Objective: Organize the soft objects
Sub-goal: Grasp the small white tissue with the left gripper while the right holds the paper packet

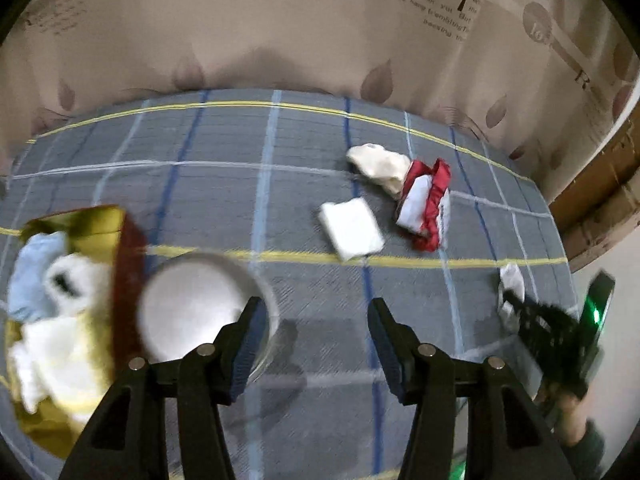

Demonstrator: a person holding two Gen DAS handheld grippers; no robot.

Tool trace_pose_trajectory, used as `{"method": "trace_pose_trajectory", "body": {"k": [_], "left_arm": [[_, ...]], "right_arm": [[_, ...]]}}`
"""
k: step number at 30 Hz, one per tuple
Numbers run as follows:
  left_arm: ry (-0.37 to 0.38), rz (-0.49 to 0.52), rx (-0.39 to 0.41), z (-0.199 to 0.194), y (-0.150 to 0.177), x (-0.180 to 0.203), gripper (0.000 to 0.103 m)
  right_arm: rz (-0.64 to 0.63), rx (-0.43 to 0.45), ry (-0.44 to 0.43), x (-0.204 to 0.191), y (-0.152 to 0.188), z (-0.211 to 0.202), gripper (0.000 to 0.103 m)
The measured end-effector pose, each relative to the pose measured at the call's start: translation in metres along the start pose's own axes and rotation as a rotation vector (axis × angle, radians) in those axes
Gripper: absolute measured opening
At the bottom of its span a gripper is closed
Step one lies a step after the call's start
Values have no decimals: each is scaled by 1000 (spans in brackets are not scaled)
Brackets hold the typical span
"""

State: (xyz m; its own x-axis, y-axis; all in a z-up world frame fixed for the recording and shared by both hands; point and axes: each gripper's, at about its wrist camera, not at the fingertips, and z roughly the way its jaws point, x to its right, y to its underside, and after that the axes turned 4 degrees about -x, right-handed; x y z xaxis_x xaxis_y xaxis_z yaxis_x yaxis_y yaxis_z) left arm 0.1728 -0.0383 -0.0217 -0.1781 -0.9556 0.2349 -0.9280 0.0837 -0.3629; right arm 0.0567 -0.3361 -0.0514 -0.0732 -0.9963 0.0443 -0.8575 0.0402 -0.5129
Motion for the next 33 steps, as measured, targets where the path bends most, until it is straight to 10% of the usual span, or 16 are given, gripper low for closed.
{"method": "trace_pose_trajectory", "body": {"k": [27, 33], "left_arm": [[-28, -178, -107, 110, -60, 21, 58], [-28, -165, -120, 107, -57, 15, 13]], "right_arm": [[98, 52, -129, 16, 8, 7, 18], [98, 52, -127, 16, 8, 7, 19]]}}
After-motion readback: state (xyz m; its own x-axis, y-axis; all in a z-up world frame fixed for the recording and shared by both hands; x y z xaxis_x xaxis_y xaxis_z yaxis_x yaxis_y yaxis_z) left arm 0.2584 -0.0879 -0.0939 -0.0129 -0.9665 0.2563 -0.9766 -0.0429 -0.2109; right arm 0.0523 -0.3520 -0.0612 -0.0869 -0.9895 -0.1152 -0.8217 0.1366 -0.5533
